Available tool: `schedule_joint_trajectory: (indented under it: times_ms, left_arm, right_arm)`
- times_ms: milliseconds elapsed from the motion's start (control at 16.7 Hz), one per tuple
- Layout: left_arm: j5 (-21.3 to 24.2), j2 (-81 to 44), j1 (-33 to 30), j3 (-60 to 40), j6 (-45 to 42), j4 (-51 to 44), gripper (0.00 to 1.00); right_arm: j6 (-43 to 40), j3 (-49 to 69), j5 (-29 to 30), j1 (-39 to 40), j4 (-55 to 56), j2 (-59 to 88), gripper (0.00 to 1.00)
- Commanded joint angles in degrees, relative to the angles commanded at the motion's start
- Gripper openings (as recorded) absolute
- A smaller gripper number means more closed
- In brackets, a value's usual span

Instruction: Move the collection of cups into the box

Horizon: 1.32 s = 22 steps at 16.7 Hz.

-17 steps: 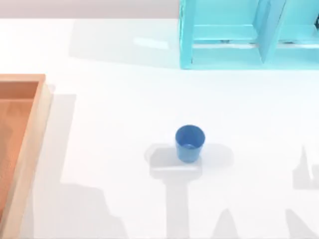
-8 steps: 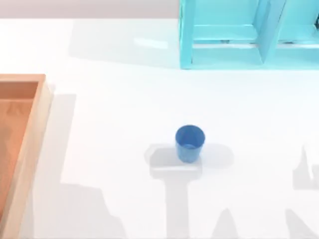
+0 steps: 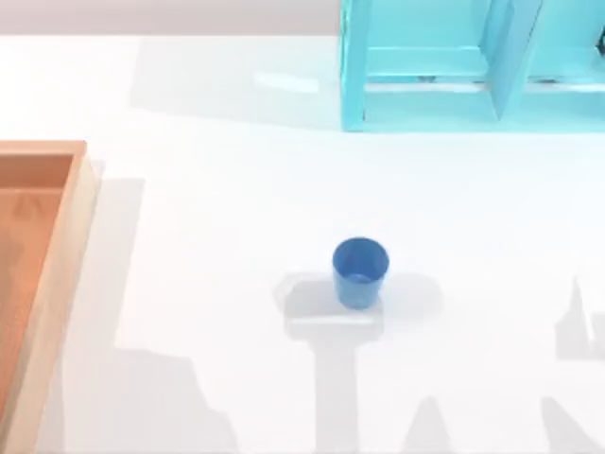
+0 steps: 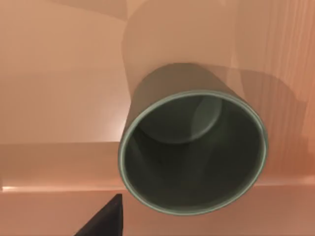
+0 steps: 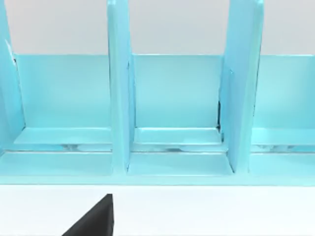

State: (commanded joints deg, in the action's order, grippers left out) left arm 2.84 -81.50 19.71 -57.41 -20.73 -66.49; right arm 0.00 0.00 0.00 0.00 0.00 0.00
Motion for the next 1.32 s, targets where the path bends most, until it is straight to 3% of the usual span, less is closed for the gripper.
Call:
schedule_joint_trajectory:
  times_ms: [360,840,1320]
  left_arm:
    - [-0.06,-0.28,-0.09,-2.35,-0.09,-2.31,1.00]
    - [0.00,-0.47,-0.38,-22.22,0.33,-21.82,1.00]
    - [-0.01,-2.23,-2.01,-24.91,2.06,-23.16,1.00]
  right_arm:
    - [0.00,0.00,0.00,0.00,0.00,0.00,1.00]
    - [0.00,0.00,0.00,0.00,0.00,0.00,1.00]
    - [0.00,0.00,0.00,0.00,0.00,0.00,1.00]
